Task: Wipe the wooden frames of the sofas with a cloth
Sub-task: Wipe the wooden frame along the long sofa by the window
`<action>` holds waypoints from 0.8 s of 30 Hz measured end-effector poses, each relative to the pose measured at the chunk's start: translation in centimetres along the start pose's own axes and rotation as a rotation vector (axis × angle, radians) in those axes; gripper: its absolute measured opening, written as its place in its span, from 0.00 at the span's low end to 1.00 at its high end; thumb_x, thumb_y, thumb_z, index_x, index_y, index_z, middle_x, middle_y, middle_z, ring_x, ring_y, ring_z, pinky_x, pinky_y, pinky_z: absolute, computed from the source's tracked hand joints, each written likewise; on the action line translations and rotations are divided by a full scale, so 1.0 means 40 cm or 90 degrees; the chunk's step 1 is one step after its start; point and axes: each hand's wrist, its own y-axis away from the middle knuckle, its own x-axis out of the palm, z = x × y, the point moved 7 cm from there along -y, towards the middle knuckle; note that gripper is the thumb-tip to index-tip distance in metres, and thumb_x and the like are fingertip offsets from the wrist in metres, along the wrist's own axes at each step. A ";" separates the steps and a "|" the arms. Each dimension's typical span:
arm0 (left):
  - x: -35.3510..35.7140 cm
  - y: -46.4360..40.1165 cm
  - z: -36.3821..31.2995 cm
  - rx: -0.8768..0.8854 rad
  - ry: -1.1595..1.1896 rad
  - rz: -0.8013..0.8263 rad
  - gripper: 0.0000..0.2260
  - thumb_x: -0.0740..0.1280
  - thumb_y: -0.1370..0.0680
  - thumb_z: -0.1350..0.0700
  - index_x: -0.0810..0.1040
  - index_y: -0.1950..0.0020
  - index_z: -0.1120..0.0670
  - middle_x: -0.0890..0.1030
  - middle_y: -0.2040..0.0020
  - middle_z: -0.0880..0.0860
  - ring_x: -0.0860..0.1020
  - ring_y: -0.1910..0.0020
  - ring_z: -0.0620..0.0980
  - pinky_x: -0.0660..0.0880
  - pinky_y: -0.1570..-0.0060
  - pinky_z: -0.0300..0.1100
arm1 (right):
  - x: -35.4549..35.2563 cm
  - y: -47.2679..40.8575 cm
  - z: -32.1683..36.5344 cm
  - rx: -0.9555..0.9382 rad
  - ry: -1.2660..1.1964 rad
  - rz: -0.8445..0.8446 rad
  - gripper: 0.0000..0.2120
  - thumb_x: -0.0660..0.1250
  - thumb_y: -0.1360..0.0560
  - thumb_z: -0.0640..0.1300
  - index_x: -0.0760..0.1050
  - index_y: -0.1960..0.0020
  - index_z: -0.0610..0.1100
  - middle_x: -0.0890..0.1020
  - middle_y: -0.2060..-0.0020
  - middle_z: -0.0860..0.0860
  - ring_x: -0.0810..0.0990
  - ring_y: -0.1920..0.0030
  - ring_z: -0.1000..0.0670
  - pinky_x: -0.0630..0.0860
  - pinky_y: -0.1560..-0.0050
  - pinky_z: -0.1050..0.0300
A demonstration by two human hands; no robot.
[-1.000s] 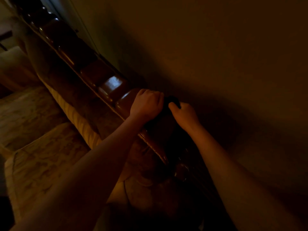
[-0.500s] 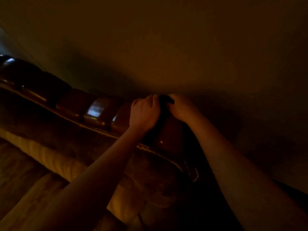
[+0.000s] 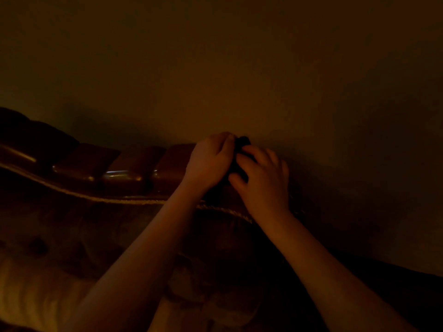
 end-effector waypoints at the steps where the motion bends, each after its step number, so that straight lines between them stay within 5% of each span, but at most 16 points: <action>1: 0.002 0.000 -0.005 0.016 -0.026 -0.004 0.18 0.53 0.19 0.50 0.78 0.48 0.59 0.81 0.53 0.57 0.79 0.55 0.54 0.74 0.54 0.51 | 0.014 -0.023 -0.008 0.020 0.001 0.047 0.16 0.61 0.26 0.50 0.75 0.39 0.52 0.74 0.38 0.53 0.67 0.36 0.49 0.63 0.40 0.46; 4: -0.010 -0.002 0.001 0.005 0.032 -0.052 0.14 0.55 0.17 0.55 0.79 0.46 0.58 0.81 0.51 0.56 0.80 0.52 0.51 0.75 0.51 0.47 | 0.026 -0.055 0.002 0.008 0.021 0.074 0.14 0.60 0.23 0.49 0.73 0.38 0.50 0.74 0.39 0.52 0.69 0.37 0.47 0.64 0.40 0.49; 8: -0.058 0.011 0.033 -0.003 0.170 -0.175 0.14 0.55 0.21 0.53 0.80 0.50 0.55 0.81 0.52 0.52 0.79 0.53 0.43 0.75 0.51 0.43 | 0.010 0.070 0.055 -0.104 0.029 -0.071 0.16 0.66 0.31 0.50 0.79 0.45 0.48 0.80 0.45 0.51 0.71 0.43 0.46 0.63 0.47 0.51; 11: -0.016 0.038 0.014 0.074 -0.001 -0.108 0.16 0.55 0.23 0.52 0.79 0.46 0.56 0.82 0.54 0.58 0.80 0.58 0.53 0.73 0.59 0.46 | 0.069 0.201 0.036 -0.217 0.039 -0.124 0.17 0.73 0.36 0.48 0.80 0.47 0.47 0.81 0.46 0.51 0.71 0.45 0.48 0.64 0.48 0.52; 14: 0.029 0.093 -0.008 0.212 -0.178 -0.076 0.18 0.55 0.24 0.54 0.79 0.44 0.62 0.81 0.51 0.58 0.79 0.50 0.55 0.70 0.51 0.39 | 0.108 0.248 -0.005 -0.245 0.013 -0.122 0.18 0.77 0.35 0.49 0.80 0.47 0.48 0.82 0.48 0.51 0.73 0.49 0.49 0.67 0.52 0.53; 20: 0.006 0.165 0.039 0.268 -0.212 -0.080 0.21 0.56 0.23 0.57 0.71 0.33 0.63 0.69 0.31 0.61 0.65 0.30 0.54 0.62 0.31 0.37 | 0.098 0.267 -0.048 -0.200 0.012 -0.142 0.16 0.77 0.33 0.44 0.81 0.46 0.48 0.82 0.48 0.51 0.73 0.49 0.50 0.67 0.52 0.53; 24: 0.013 0.195 0.053 0.289 -0.195 -0.111 0.20 0.55 0.23 0.58 0.71 0.34 0.65 0.68 0.31 0.64 0.64 0.29 0.55 0.59 0.28 0.49 | 0.065 0.252 -0.018 -0.168 -0.046 -0.207 0.08 0.70 0.29 0.41 0.82 0.50 0.42 0.83 0.51 0.46 0.72 0.50 0.47 0.71 0.54 0.51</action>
